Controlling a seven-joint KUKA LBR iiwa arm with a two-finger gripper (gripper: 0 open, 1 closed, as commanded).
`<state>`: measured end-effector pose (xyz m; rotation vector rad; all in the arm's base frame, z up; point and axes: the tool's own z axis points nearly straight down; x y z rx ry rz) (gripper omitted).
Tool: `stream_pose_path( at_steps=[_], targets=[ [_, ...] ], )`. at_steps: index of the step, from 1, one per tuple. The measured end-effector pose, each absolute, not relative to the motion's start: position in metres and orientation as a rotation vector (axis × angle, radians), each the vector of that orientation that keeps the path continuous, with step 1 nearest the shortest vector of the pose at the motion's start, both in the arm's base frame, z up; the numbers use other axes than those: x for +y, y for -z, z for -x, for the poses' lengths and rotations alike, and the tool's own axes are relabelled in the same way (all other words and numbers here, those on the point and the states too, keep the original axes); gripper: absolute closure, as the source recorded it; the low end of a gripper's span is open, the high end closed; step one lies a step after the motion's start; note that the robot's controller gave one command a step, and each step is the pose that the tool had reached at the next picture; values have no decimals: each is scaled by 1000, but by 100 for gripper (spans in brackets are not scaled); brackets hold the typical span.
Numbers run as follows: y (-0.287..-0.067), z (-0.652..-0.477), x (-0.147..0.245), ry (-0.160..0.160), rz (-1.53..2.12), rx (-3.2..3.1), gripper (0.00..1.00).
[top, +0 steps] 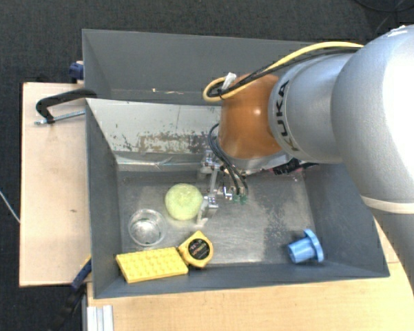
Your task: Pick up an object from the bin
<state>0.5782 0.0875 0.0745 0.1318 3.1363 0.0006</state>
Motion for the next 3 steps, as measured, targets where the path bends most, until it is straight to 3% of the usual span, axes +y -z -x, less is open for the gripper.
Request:
stream_pose_path(
  at_steps=[1, 2, 3],
  targets=[
    [-77, -506, 158, -4, -67, 3140, 100],
    [-77, -506, 158, -4, -67, 3140, 100],
    [-222, -517, 150, -3, -190, 3132, 100]
  ],
)
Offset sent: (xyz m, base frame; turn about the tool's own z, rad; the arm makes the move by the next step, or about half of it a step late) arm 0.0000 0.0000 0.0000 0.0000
